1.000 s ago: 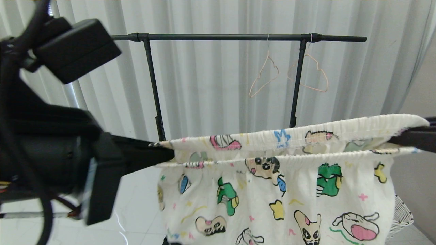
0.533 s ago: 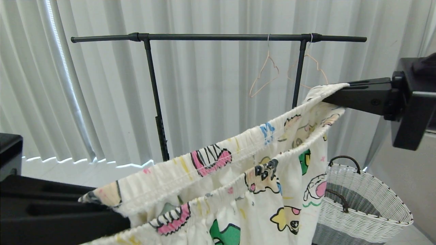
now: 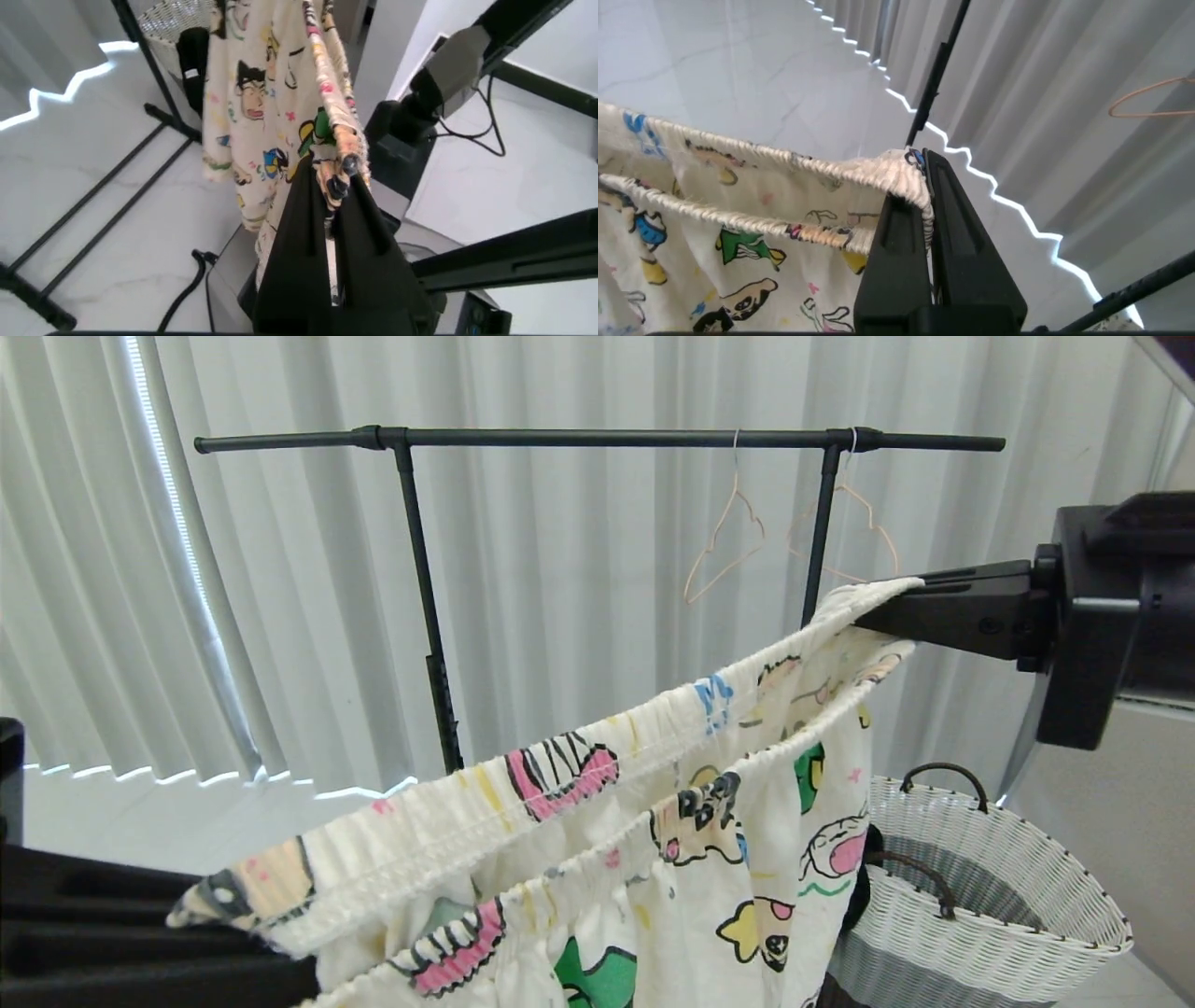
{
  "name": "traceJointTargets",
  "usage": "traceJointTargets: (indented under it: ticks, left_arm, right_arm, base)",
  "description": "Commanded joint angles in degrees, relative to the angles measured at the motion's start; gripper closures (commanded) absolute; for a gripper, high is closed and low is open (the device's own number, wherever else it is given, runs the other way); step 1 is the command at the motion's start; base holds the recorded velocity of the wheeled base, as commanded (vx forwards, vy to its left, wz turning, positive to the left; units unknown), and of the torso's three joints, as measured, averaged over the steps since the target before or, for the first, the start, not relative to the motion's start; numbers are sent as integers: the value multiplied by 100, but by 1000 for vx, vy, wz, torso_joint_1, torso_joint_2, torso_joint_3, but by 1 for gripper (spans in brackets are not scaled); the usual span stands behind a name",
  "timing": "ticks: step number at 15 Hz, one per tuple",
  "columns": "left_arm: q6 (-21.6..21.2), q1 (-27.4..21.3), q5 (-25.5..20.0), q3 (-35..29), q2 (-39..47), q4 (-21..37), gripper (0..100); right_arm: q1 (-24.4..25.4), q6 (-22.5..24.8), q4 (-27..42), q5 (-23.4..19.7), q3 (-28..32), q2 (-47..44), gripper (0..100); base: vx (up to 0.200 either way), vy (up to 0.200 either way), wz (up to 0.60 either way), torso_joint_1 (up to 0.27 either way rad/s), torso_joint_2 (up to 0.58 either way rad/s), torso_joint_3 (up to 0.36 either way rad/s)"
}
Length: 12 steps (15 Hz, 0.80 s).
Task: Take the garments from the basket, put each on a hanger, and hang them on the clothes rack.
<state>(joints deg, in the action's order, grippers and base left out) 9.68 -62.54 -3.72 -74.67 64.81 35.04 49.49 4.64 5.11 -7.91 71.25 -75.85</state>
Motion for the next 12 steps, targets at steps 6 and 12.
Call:
traceJointTargets:
  ticks: [6,12]
  left_arm:
    - [-520,1385,855,-65,1043,-1693,100]
    - [-731,1385,873,-30,1017,-1719,100]
  right_arm:
    - [-19,89,1273,9,-33,1046,100]
    - [-36,160,1238,861,-147,1028,100]
  base:
    - [0,0,0,0,0,0]
    - [0,0,0,0,0,0]
